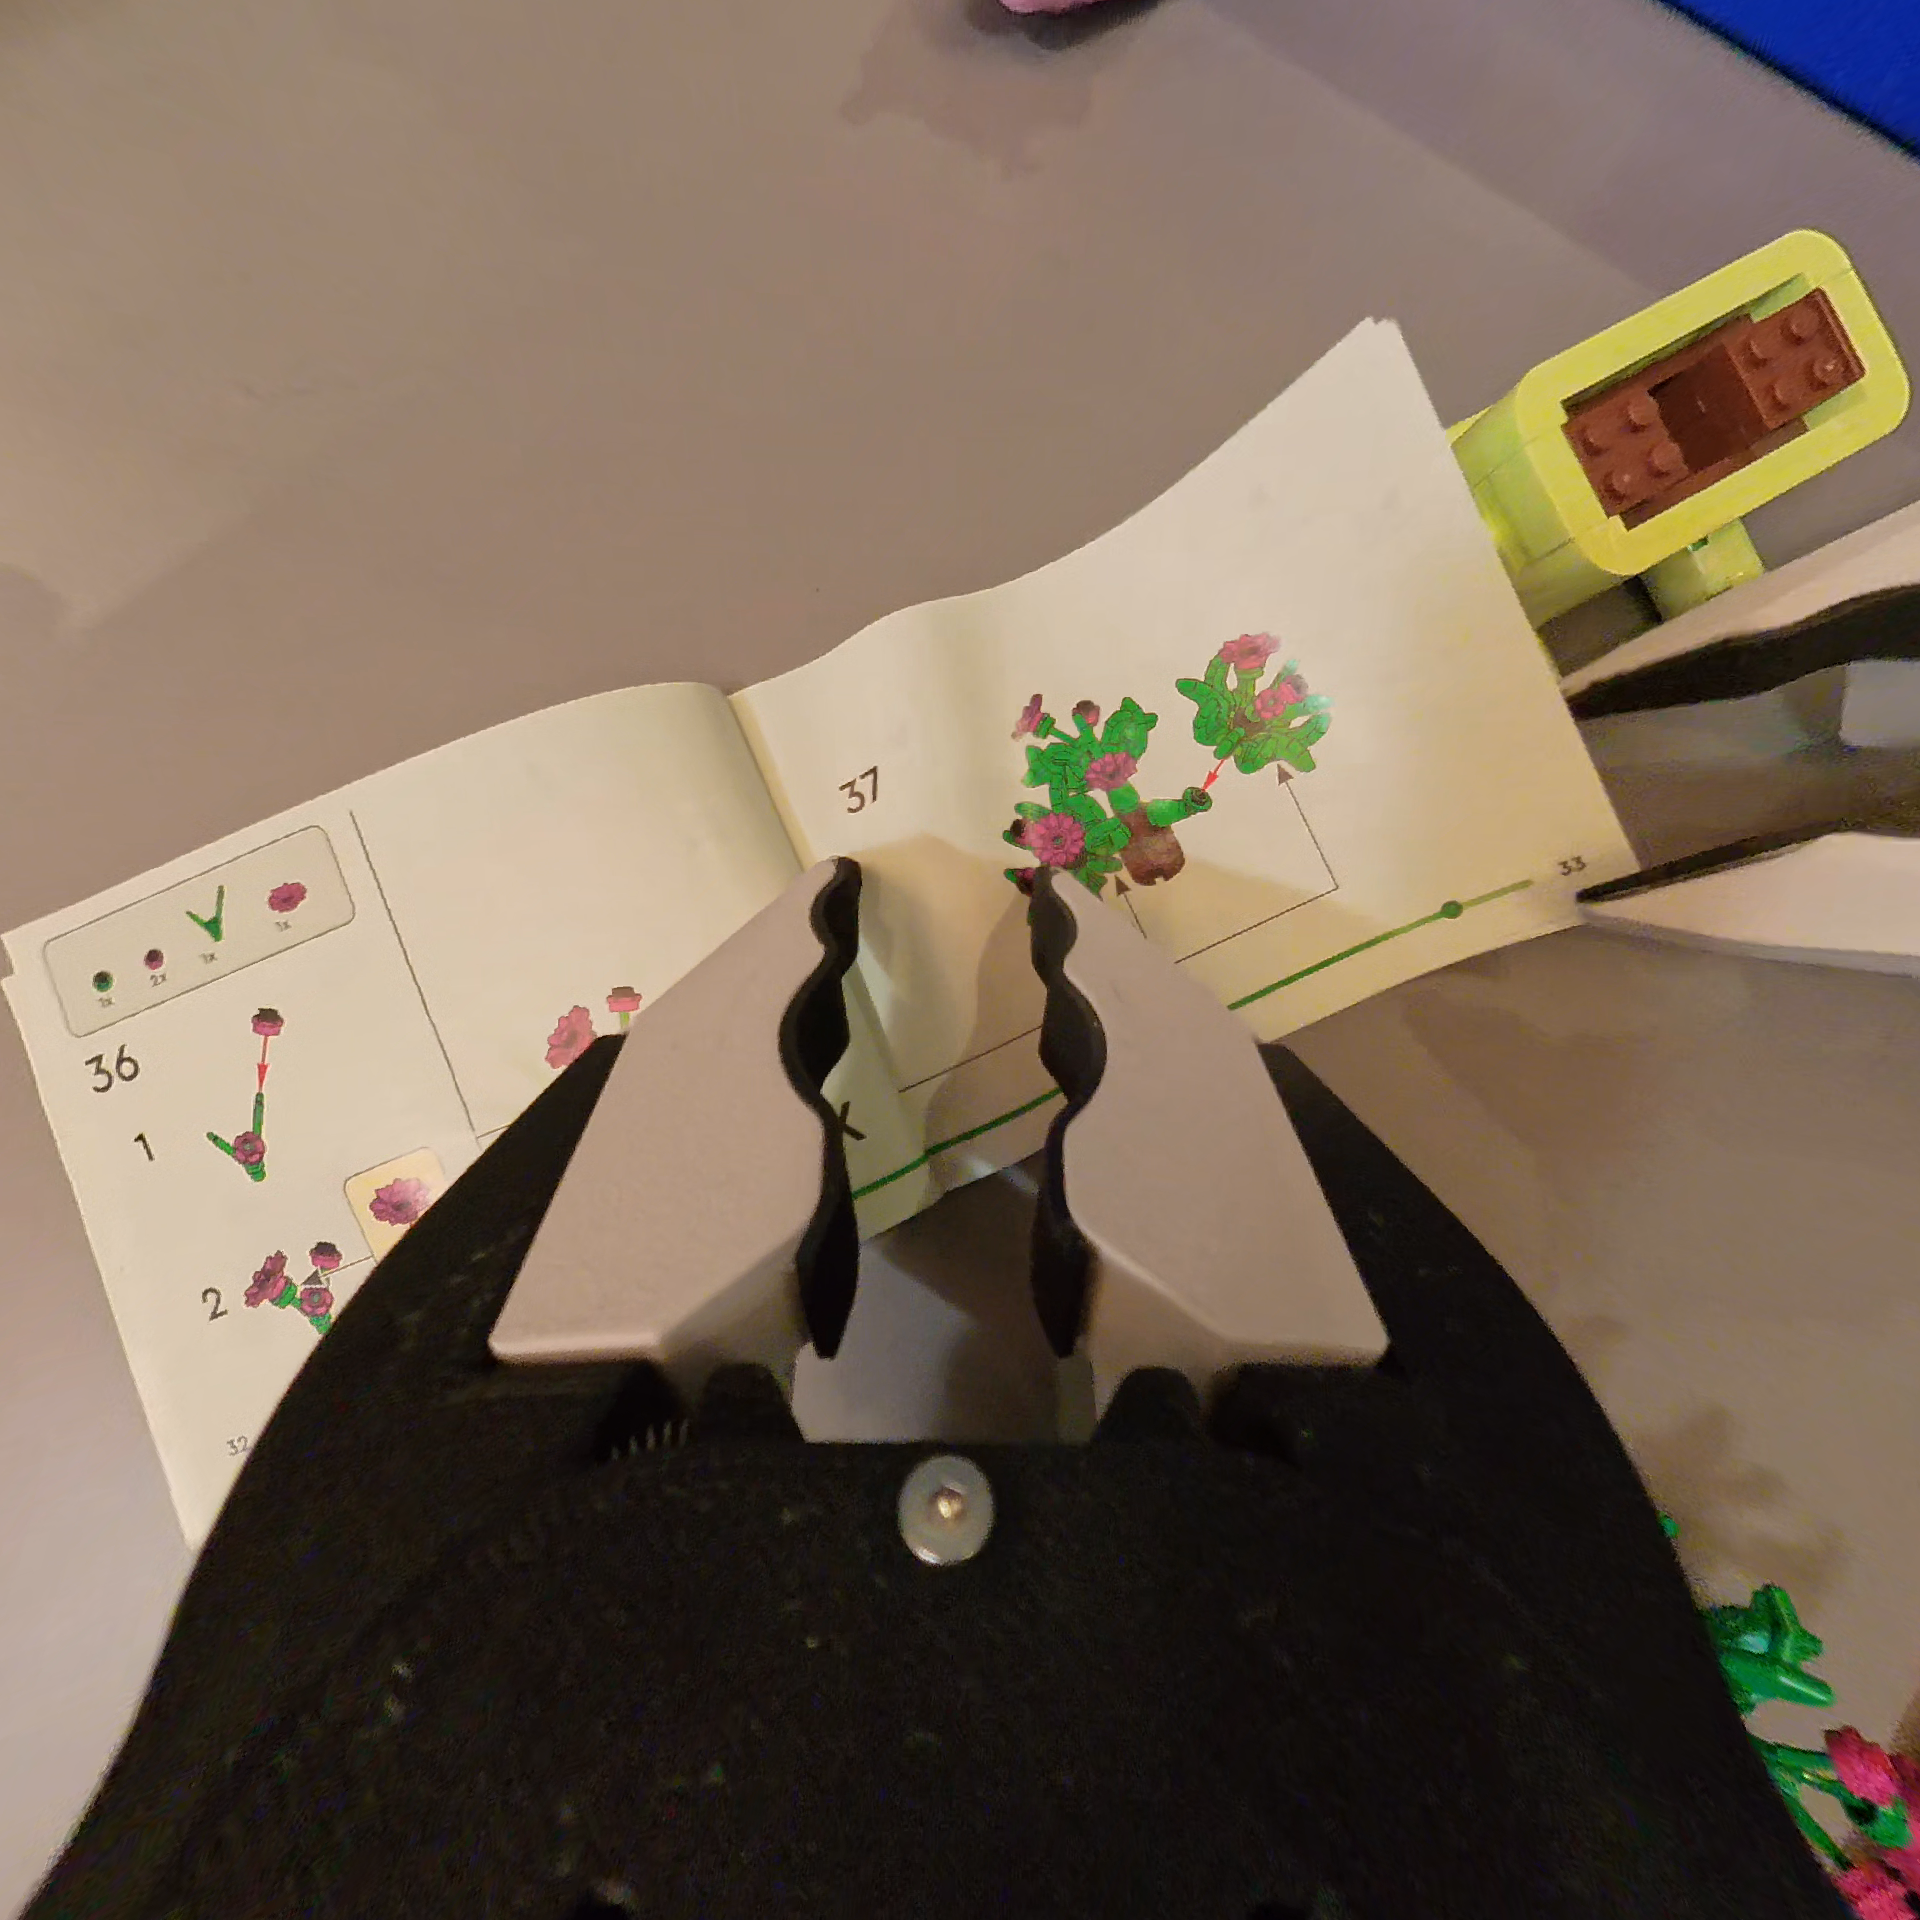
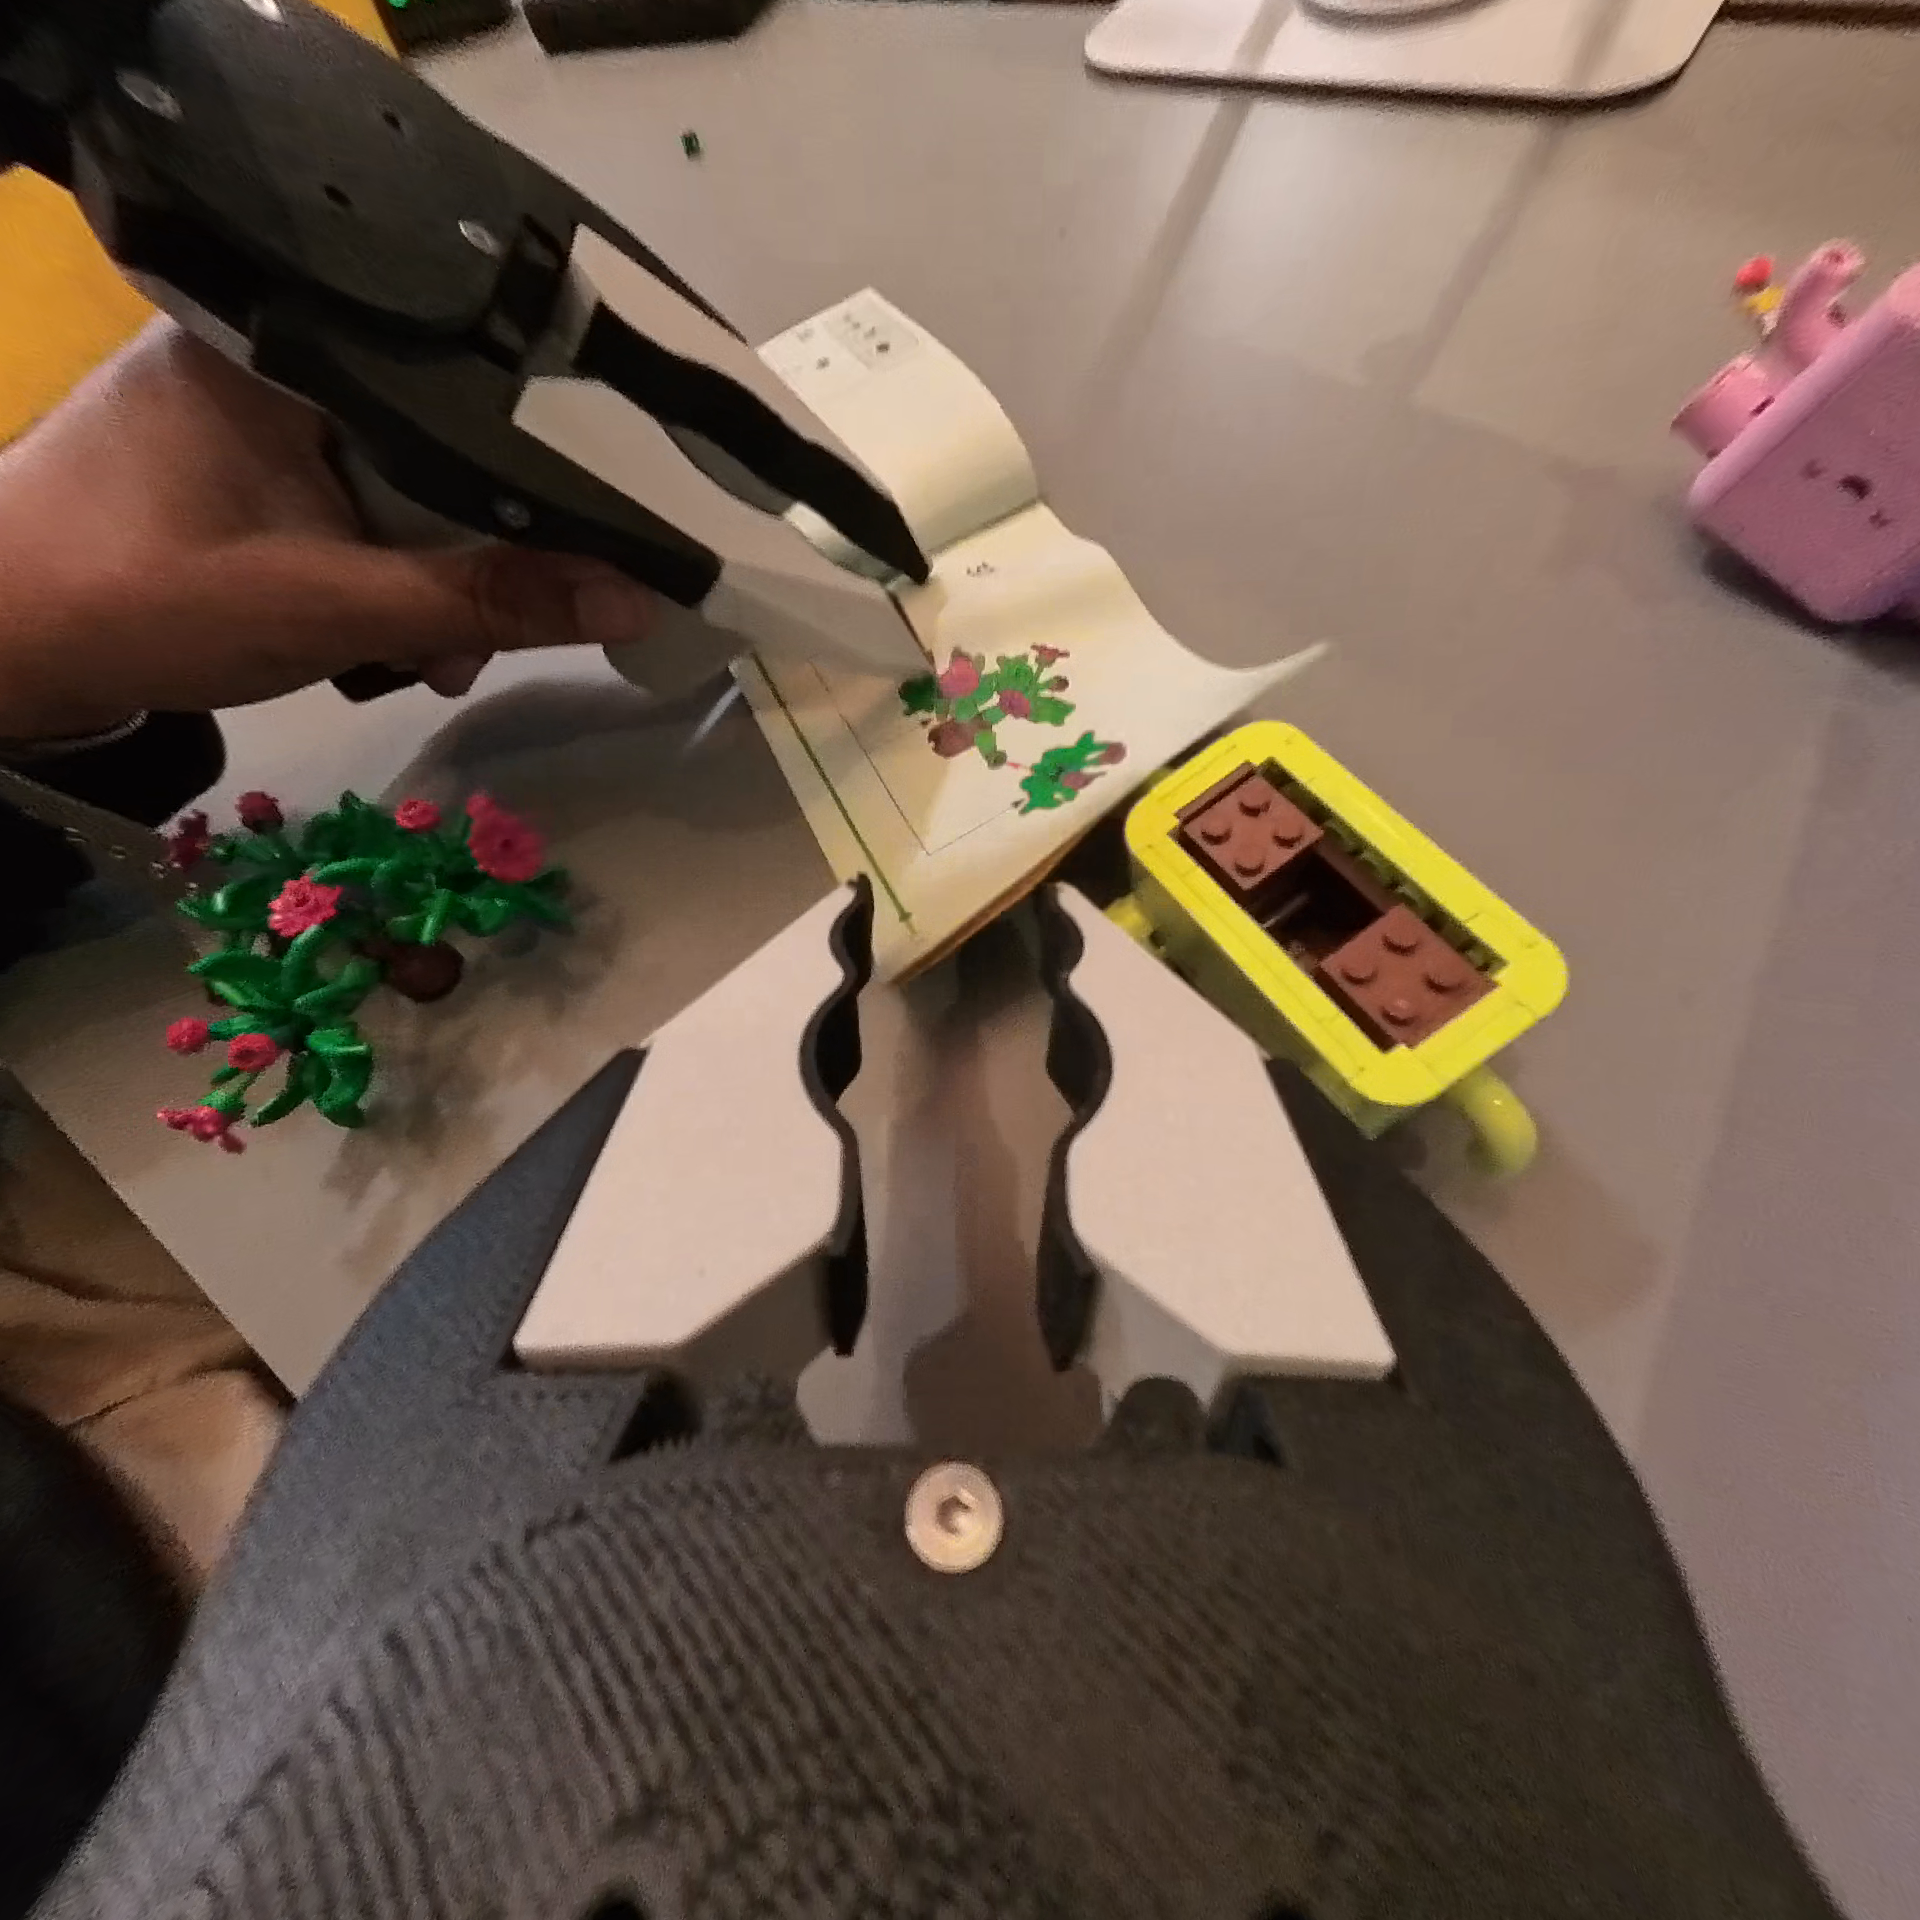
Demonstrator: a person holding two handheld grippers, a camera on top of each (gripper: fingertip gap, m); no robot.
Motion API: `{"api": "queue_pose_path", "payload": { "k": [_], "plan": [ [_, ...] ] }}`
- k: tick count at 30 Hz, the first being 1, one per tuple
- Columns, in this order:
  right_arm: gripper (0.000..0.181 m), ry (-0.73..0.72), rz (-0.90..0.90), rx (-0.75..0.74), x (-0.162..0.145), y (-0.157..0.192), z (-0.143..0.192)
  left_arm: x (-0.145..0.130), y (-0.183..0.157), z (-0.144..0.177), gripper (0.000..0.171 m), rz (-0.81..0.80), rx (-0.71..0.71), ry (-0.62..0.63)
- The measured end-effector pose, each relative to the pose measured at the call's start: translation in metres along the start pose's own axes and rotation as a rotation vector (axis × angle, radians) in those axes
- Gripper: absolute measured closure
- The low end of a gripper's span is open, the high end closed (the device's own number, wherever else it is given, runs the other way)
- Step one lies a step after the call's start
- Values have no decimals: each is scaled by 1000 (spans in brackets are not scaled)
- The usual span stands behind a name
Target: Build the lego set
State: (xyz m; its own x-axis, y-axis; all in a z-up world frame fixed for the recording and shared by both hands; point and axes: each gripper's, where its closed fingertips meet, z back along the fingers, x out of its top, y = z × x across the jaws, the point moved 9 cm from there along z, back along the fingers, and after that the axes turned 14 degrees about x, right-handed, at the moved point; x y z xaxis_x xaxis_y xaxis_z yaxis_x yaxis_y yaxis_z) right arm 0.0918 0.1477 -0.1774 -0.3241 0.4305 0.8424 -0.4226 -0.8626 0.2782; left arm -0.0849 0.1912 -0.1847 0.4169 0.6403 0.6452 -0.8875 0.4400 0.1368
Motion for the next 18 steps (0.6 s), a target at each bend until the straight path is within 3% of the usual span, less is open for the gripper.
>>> {"api": "queue_pose_path", "payload": {
  "k": [4,11,17,18],
  "plan": [
    [155,73,10,-23,-3,1,-7,0,3,-1,171,14,-16,-14],
    [181,104,14,-29,-4,2,-9,-3,16,13,171,46,-3,-42],
    [181,115,-5,-25,-5,0,-10,-7,20,31,171,104,-71,-92],
    [181,115,-3,-28,-5,0,-10,-6,17,34,157,117,-108,-120]
  ]
}}
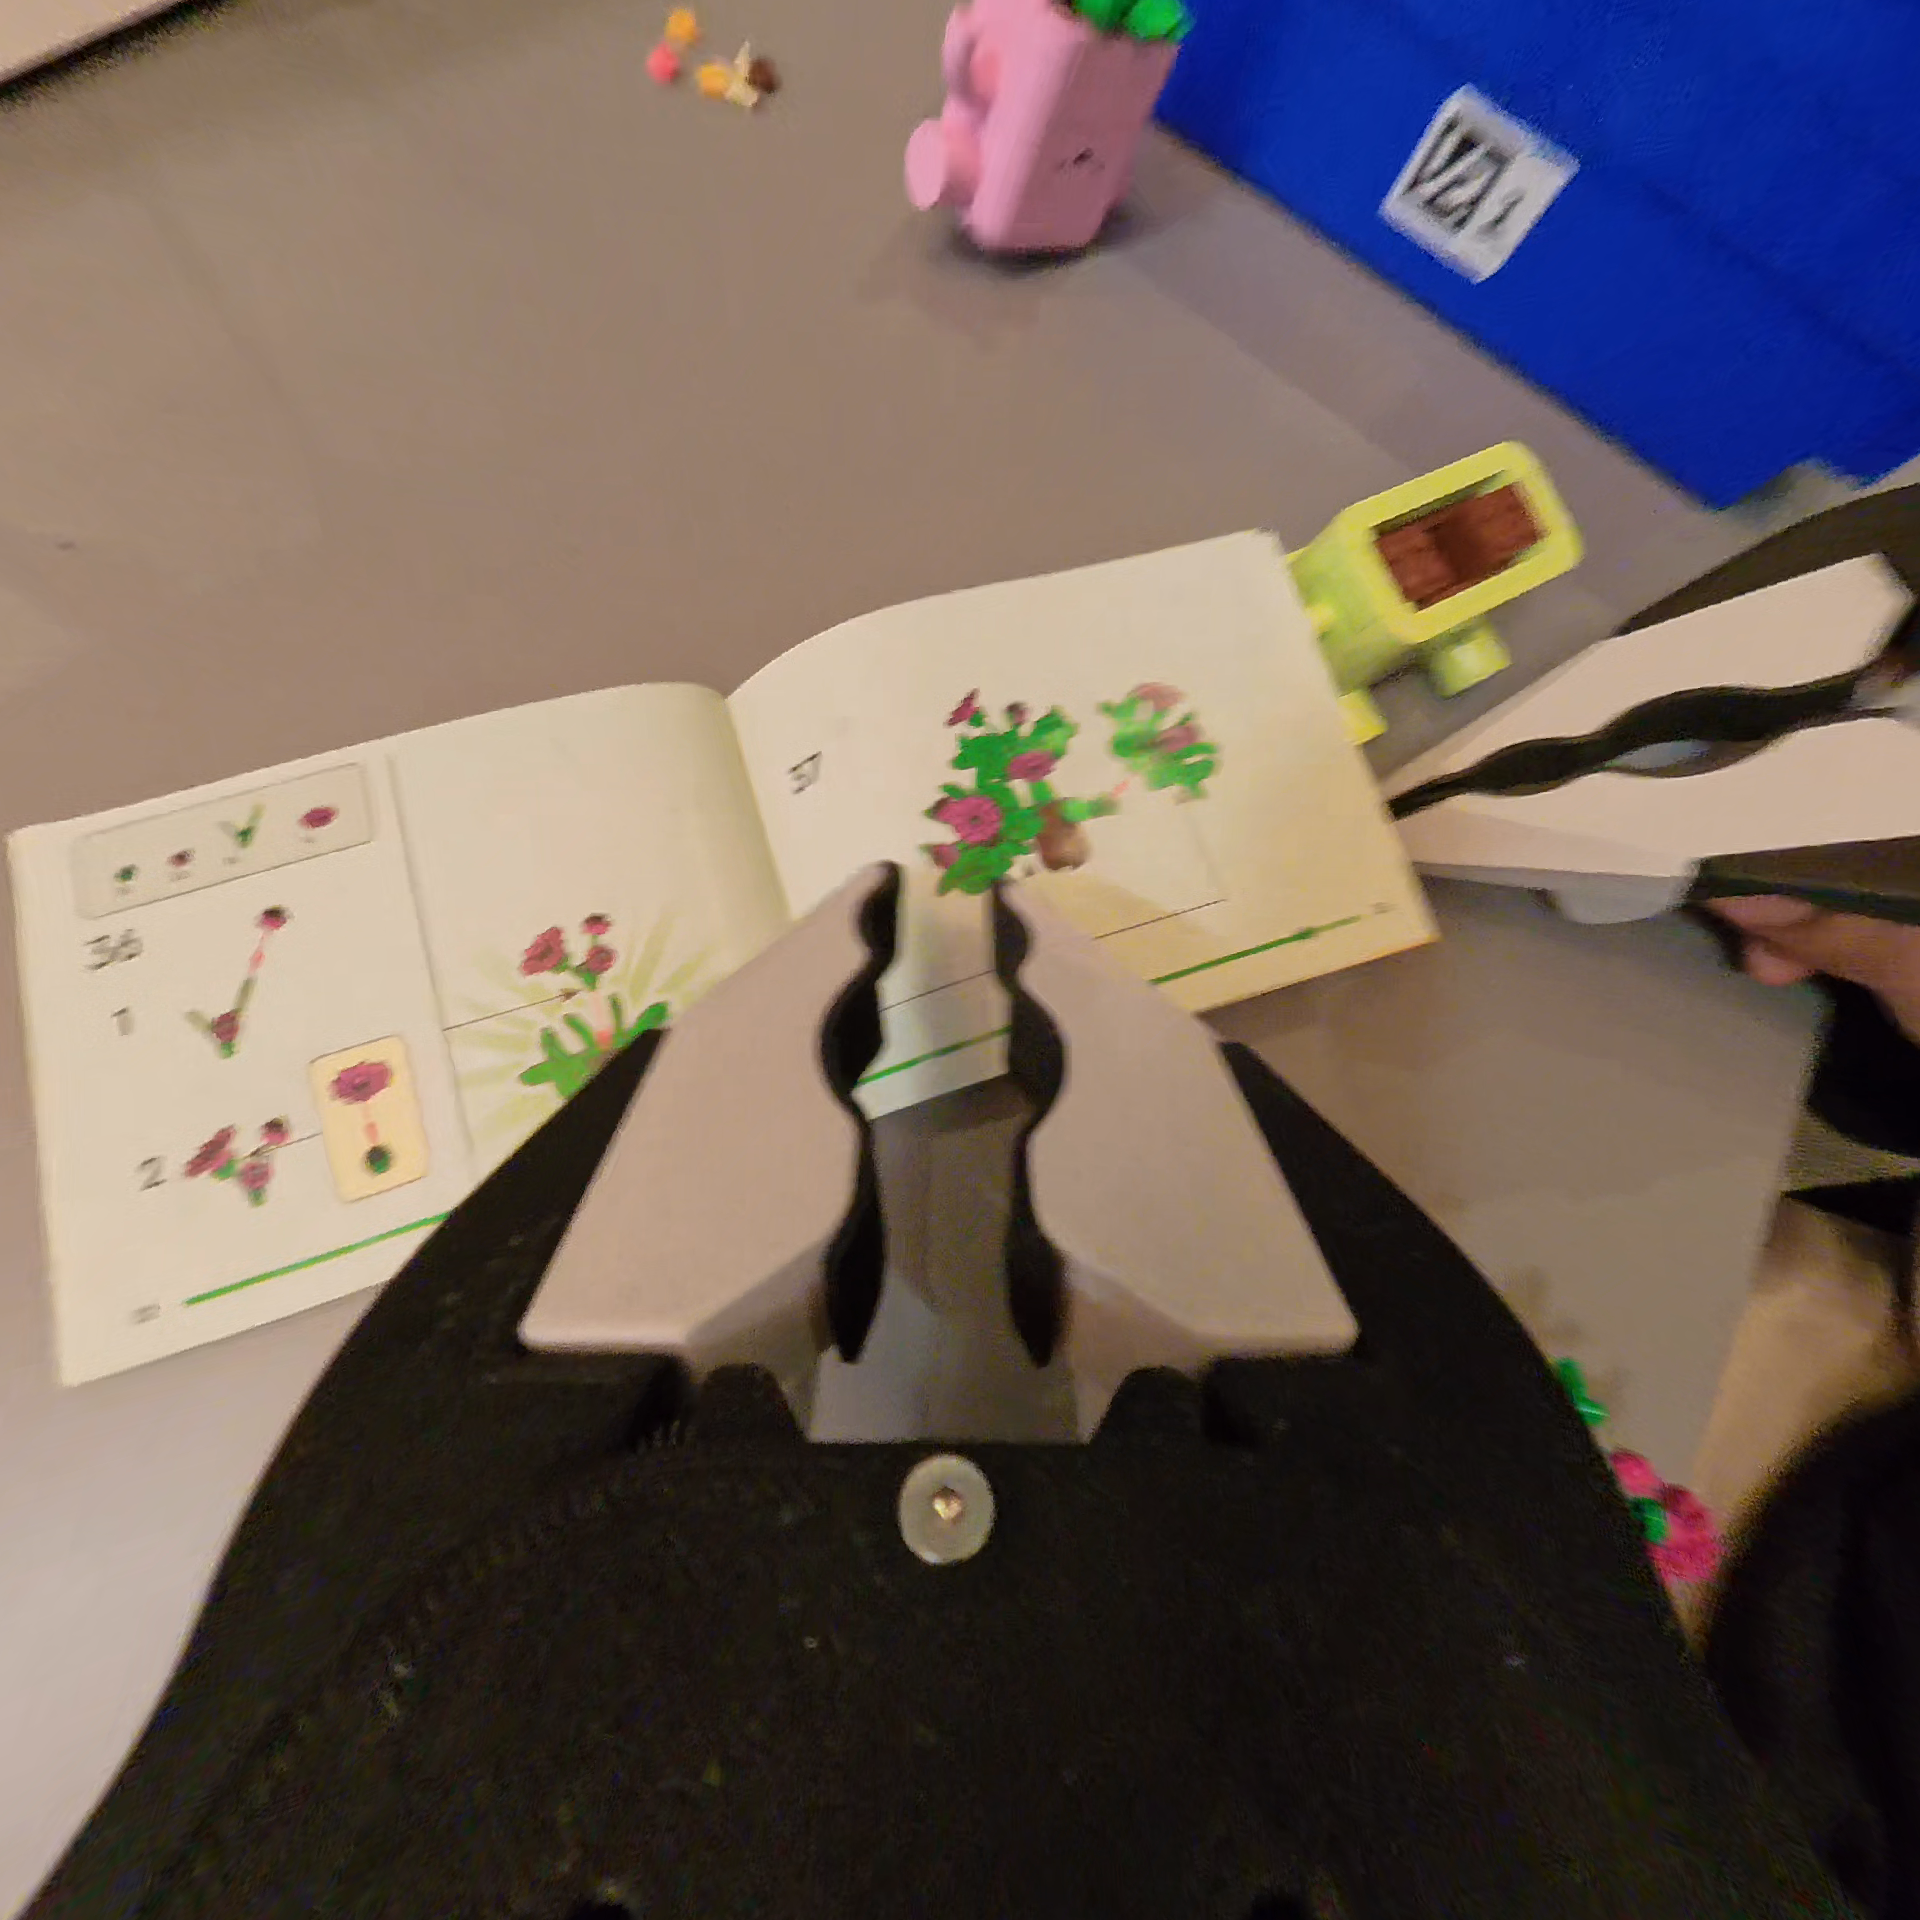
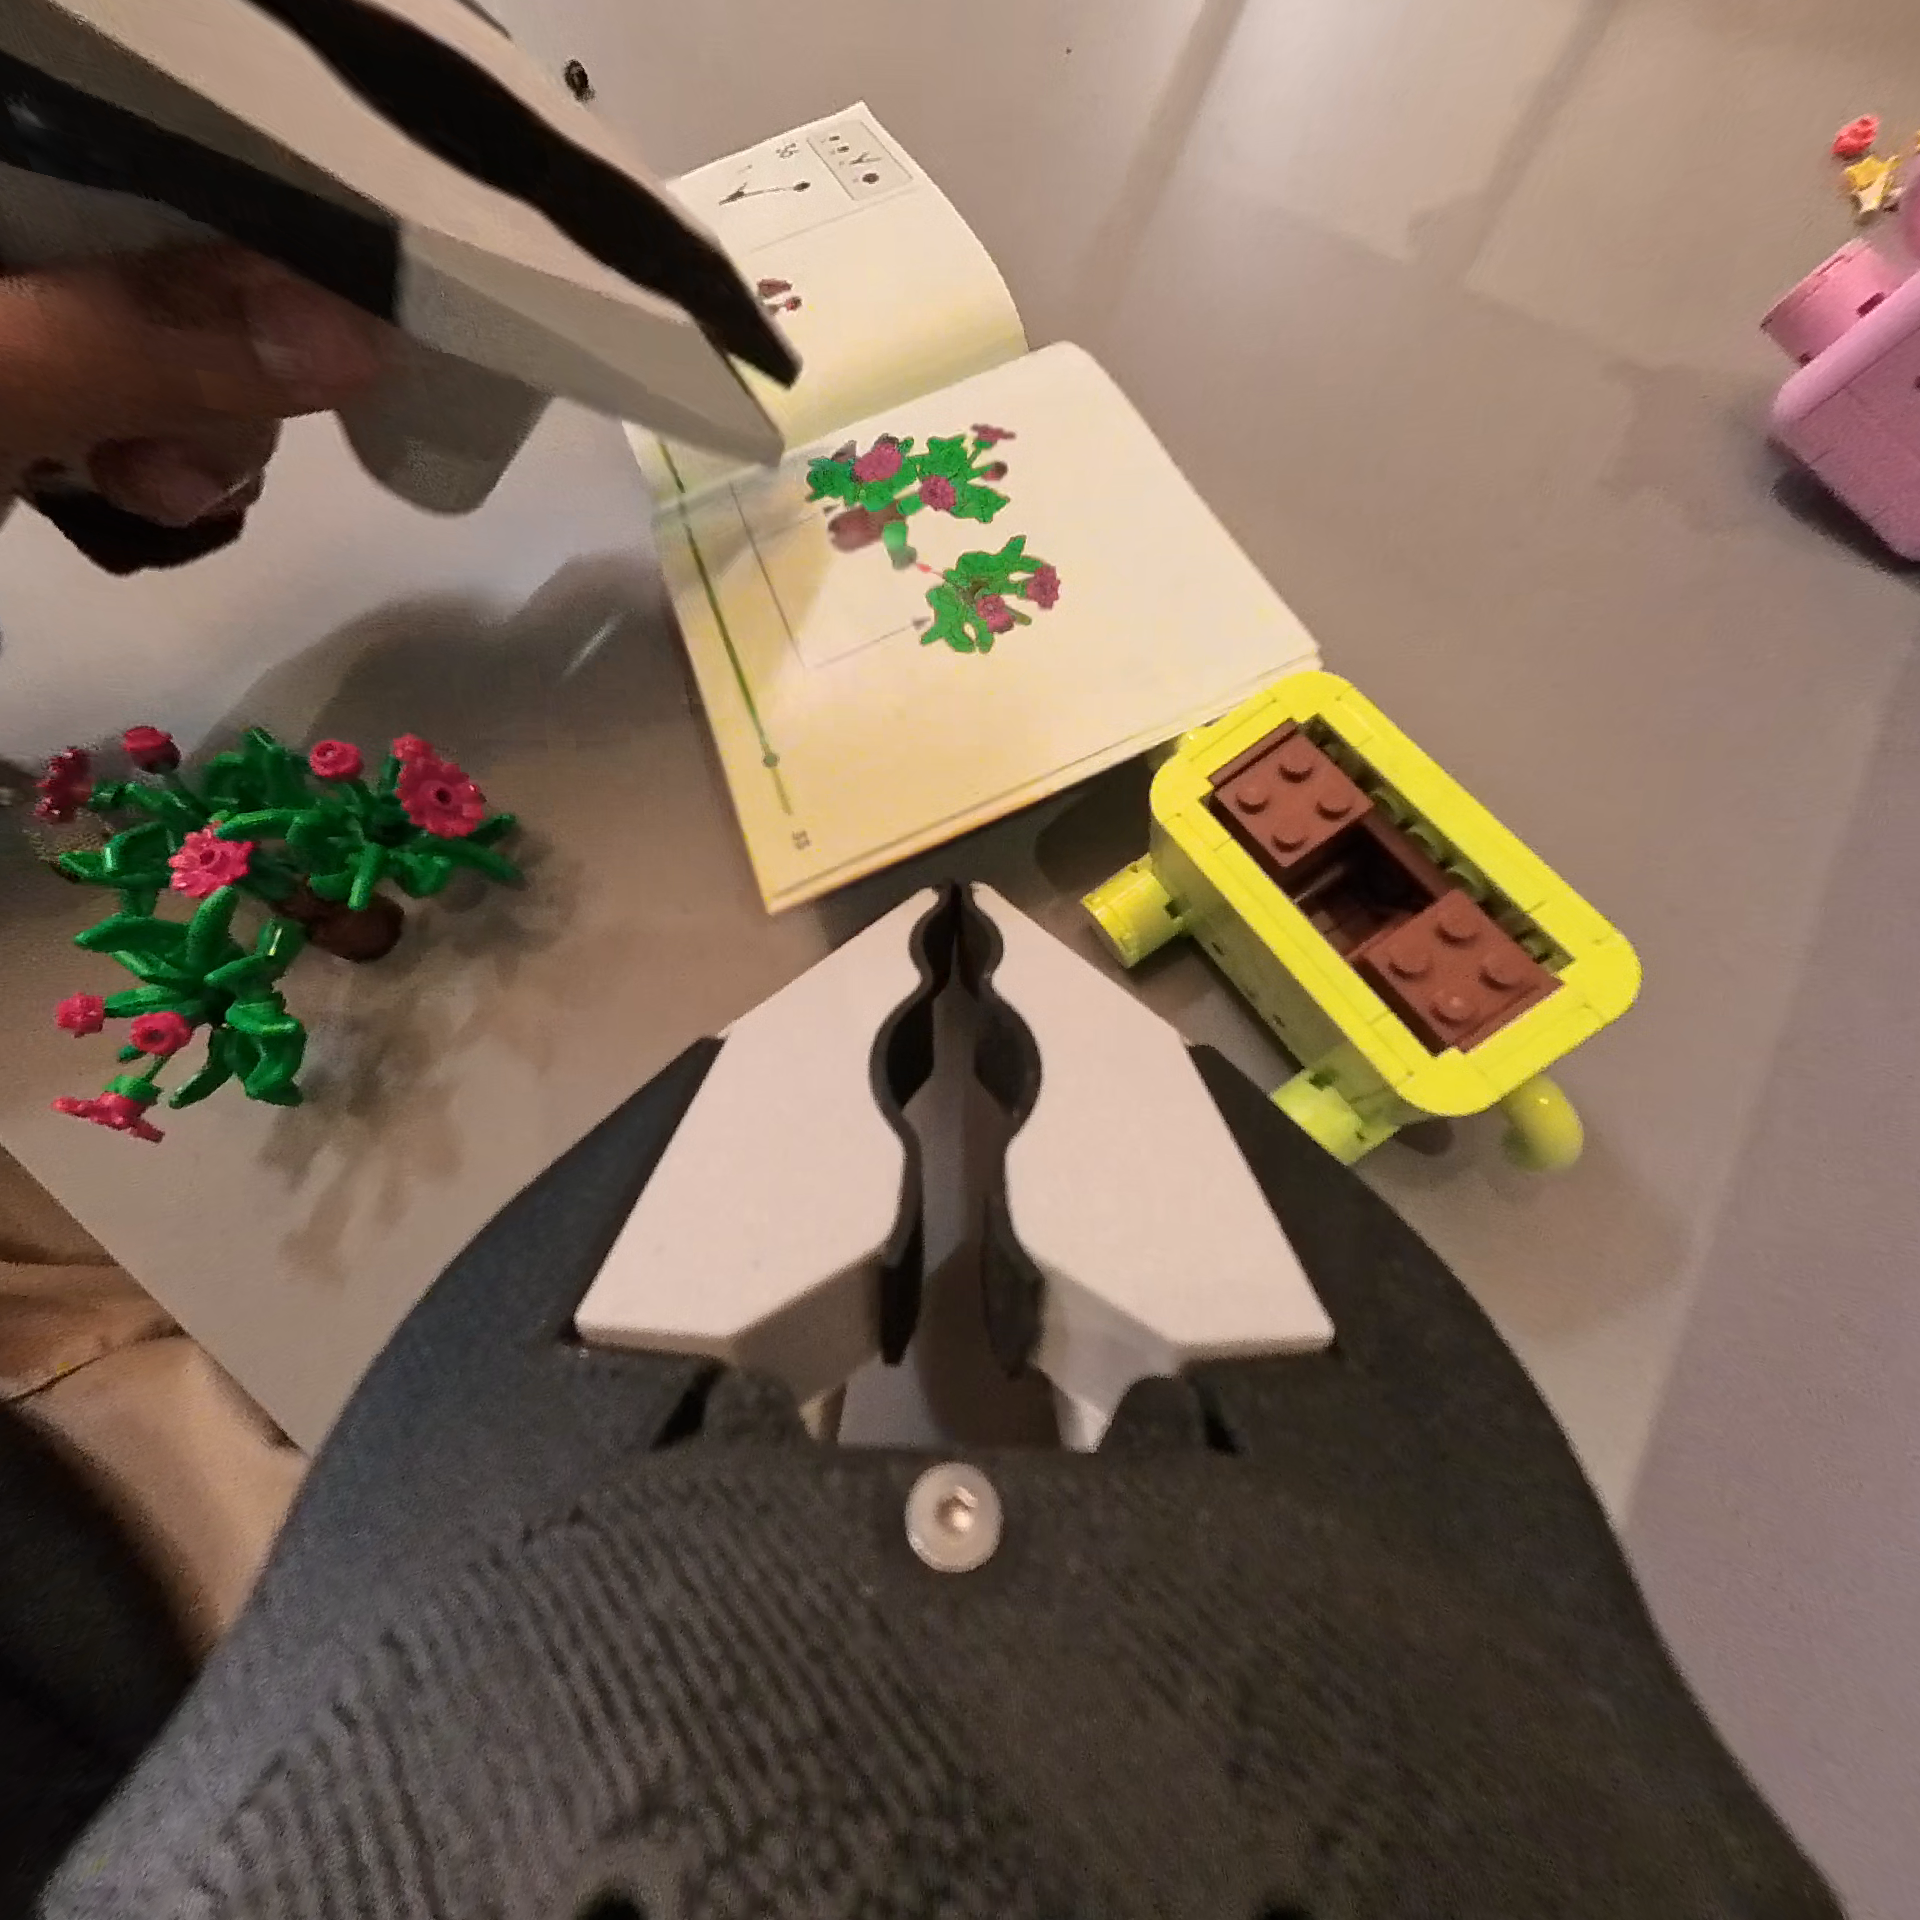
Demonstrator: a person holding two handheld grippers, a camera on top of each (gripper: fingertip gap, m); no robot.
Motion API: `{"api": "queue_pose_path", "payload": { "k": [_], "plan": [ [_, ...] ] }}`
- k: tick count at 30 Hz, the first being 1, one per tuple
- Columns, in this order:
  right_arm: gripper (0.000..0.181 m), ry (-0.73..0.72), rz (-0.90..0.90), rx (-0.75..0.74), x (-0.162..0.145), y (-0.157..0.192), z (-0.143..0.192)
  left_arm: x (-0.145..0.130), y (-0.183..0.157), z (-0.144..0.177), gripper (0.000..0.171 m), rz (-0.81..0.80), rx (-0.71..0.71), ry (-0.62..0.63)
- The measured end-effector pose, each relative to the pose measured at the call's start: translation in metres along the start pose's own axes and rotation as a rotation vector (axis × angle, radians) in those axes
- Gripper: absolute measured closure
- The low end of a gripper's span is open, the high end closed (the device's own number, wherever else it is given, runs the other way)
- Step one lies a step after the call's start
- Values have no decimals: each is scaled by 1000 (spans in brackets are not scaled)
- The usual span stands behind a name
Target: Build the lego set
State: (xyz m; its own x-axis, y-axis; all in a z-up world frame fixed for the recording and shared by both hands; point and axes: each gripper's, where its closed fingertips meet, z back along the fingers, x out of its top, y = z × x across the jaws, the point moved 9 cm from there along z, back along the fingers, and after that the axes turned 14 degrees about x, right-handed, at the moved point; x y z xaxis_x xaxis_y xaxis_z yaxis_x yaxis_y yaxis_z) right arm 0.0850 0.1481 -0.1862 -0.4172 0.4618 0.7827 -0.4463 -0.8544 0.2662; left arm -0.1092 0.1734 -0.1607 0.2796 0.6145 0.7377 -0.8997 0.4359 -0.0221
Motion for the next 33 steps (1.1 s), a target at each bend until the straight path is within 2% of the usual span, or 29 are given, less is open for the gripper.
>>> {"api": "queue_pose_path", "payload": {
  "k": [3,5,8,14,19,25,33],
  "plan": [
    [181,-10,1,-2,0,0,1,4,-18,3,99,-1,-139,-57],
    [181,-15,-3,0,1,0,2,4,-27,-2,83,-51,-147,-7],
    [181,-10,-3,4,0,0,1,0,-30,-18,82,-136,-78,57],
    [181,-20,-6,9,1,0,2,-4,-24,-32,112,-184,12,116],
    [181,-29,-6,15,1,0,3,-4,-14,-31,112,-166,69,115],
    [181,-32,-6,19,1,0,3,0,-9,-21,82,-117,108,67],
    [181,-32,-3,20,1,0,3,-8,-18,-32,68,-180,165,114]
  ]
}}
